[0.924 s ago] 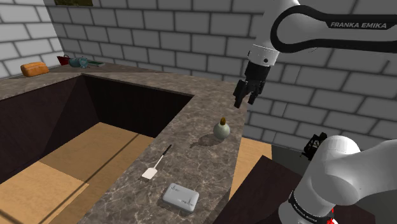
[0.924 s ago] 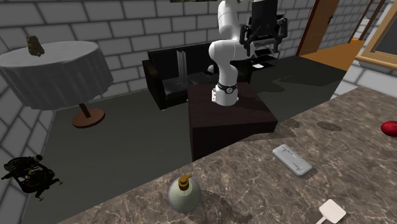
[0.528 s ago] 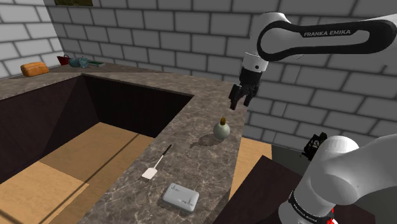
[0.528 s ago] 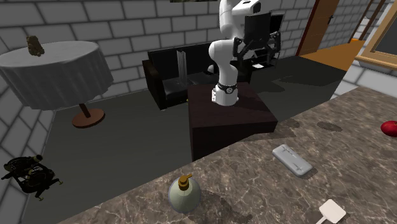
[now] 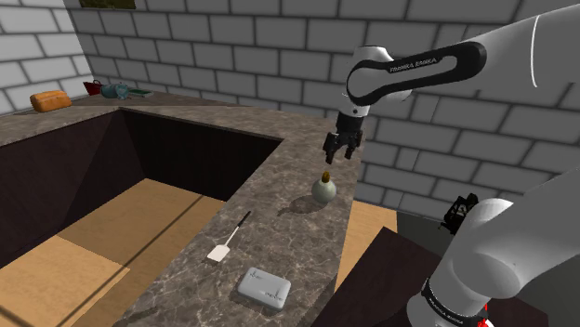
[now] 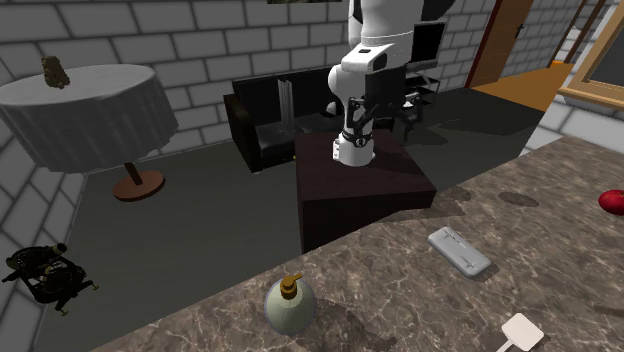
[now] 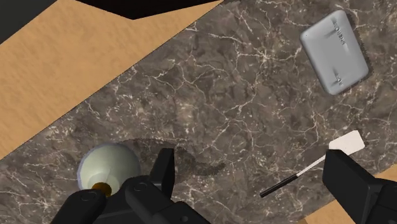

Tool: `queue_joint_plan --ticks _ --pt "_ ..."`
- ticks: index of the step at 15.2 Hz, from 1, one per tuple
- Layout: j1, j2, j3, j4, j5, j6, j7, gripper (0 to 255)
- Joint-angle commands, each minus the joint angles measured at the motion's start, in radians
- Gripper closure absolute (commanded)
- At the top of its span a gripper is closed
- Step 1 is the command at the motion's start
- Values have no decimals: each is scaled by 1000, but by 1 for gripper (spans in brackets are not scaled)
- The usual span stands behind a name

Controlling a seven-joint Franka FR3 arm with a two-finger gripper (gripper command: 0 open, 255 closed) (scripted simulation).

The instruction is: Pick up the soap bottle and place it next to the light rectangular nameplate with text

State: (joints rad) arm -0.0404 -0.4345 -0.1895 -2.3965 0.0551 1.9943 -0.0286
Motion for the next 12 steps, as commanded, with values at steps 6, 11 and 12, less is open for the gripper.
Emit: queue_joint_plan --ticks 6,11,12 --pt "-18 256 -71 99 16 125 -87 0" --pt "-37 449 -106 206 57 184 -151 0" --pt "-42 487 -111 231 68 192 -164 0"
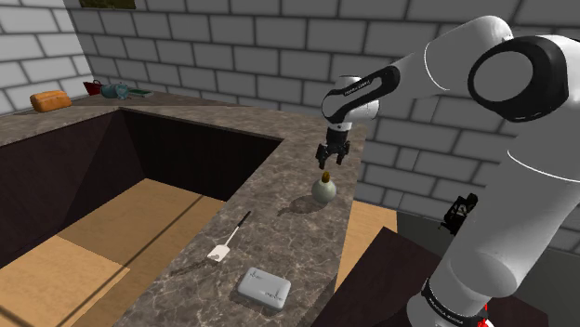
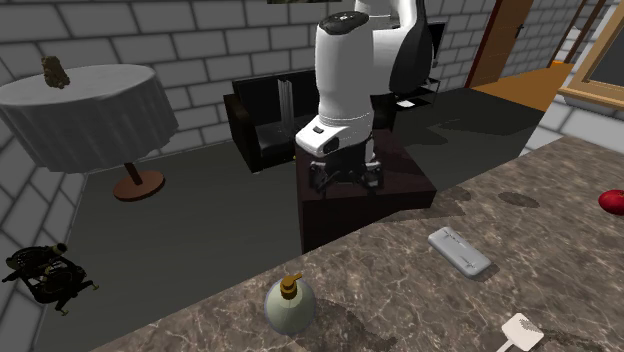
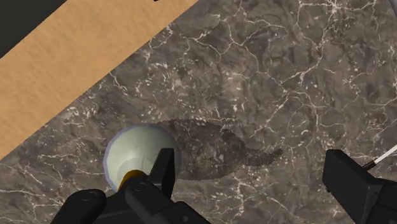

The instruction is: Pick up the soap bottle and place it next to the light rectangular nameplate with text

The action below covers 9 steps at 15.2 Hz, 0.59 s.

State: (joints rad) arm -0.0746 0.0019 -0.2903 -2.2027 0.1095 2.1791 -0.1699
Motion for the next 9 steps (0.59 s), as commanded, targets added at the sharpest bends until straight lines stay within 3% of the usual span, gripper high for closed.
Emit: queue_joint_plan --ticks 1,9 --pt "-14 90 -14 63 24 14 -35 0" --pt "-88 402 -21 312 104 34 -116 0"
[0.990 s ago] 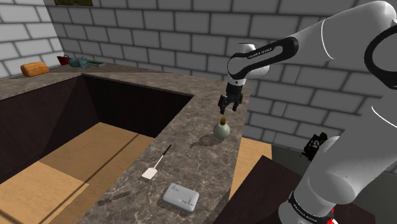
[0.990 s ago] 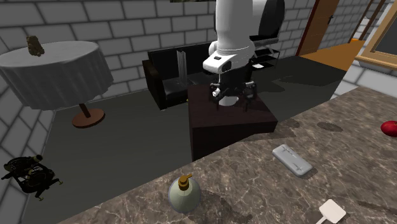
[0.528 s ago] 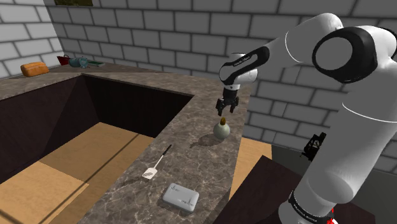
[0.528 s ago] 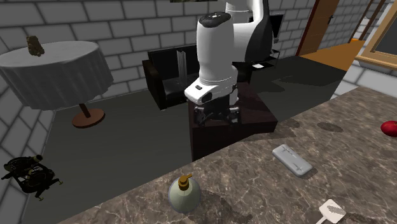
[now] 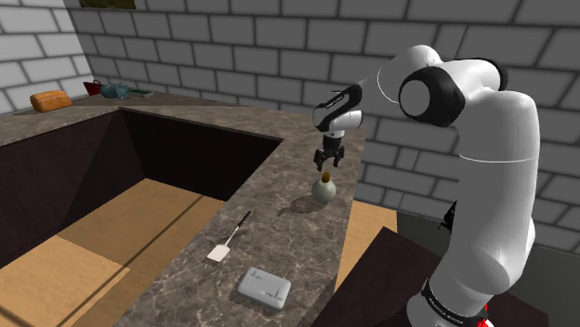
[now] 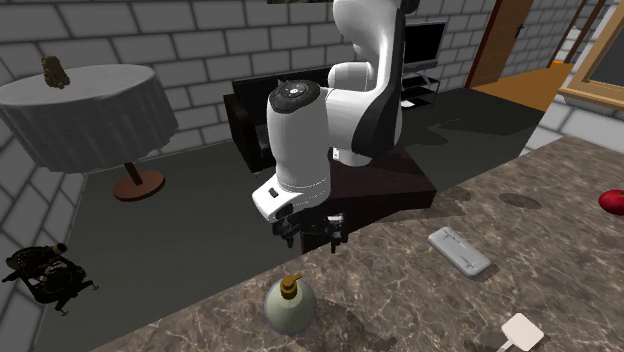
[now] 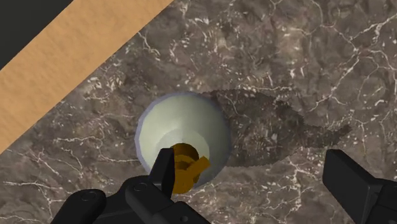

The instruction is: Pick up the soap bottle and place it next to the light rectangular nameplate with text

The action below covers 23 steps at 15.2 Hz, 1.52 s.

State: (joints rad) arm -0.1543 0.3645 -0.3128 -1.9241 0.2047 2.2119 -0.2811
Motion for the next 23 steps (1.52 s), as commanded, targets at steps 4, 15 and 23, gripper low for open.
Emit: queue_joint_plan --ticks 4,15,23 --pt "-56 196 7 188 36 -14 -26 0" --pt "-91 339 27 267 67 42 -44 0" --pt "-91 339 27 267 67 42 -44 255"
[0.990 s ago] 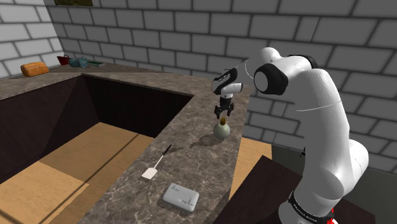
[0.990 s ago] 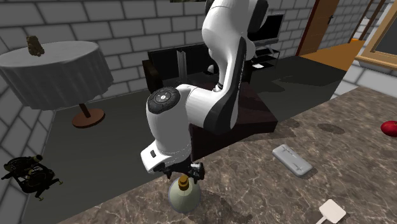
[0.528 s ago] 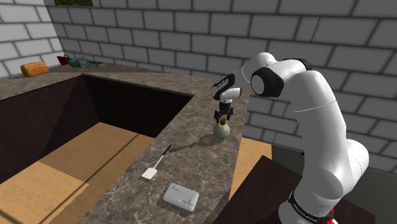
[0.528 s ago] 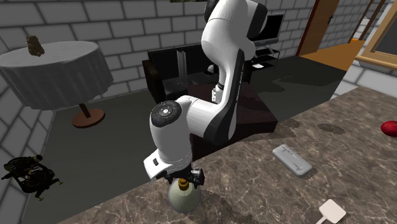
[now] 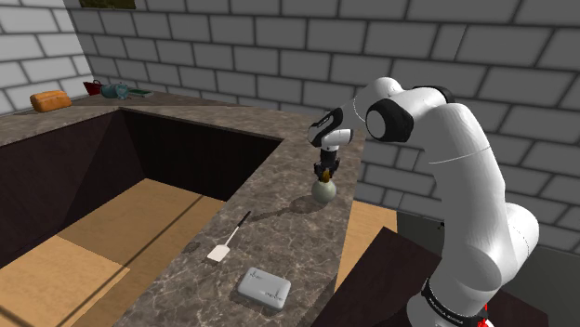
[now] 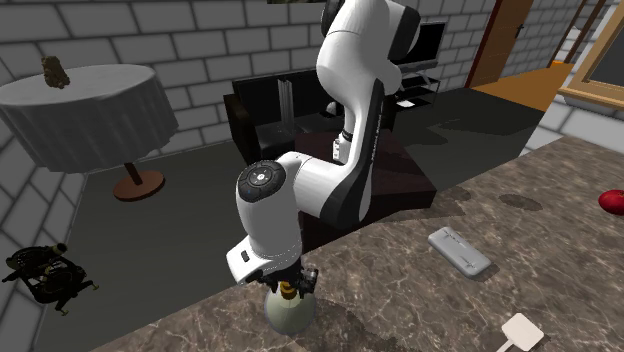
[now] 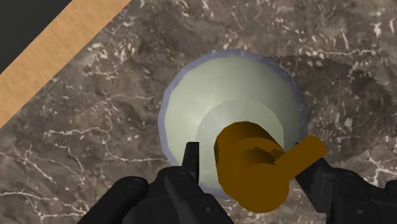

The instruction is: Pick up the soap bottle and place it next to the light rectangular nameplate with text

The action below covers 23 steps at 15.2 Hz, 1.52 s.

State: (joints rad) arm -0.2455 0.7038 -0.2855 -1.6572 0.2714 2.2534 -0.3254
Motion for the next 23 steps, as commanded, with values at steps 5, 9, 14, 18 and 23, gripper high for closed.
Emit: queue_joint_plan --ticks 5,9,14,18,23 --pt "0 0 0 0 0 0 0 255" --pt "0 0 0 0 0 0 0 255" --pt "7 -45 -11 -1 -14 -42 9 255" --pt "13 -78 -19 2 -25 -78 16 255" --pt "18 -116 -29 12 -39 -125 25 255"
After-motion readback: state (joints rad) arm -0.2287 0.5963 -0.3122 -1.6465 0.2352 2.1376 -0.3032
